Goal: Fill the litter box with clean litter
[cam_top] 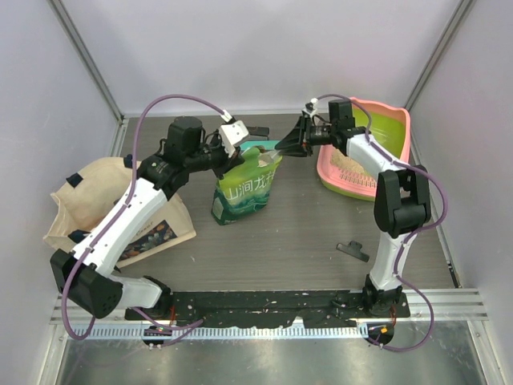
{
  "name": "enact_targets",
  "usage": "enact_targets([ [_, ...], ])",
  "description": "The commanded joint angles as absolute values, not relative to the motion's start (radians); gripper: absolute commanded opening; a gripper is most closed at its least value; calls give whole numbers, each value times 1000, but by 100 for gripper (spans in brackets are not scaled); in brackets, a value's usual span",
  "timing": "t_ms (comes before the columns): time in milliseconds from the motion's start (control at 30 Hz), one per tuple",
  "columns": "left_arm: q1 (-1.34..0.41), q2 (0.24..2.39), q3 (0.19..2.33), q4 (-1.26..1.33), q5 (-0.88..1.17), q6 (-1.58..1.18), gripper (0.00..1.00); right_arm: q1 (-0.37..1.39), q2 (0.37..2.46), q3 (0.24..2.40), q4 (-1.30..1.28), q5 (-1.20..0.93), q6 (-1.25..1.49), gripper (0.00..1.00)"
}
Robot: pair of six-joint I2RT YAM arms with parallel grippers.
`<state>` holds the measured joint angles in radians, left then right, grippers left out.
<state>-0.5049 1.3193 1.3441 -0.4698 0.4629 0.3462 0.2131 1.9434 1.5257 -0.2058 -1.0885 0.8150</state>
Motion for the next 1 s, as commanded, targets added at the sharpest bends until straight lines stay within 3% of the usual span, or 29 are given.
enact_targets([
  [0, -508, 1266, 1382, -376, 483, 370, 0, 164, 1894, 1543, -192, -1144, 801, 1],
  [567, -506, 1453, 1600, -261, 557, 368, 0, 84, 1842, 1508, -164, -1183, 839, 1],
  [967, -506, 1375, 1488, -347, 522, 468, 0, 51, 1805, 1487, -129, -1198, 837, 1],
])
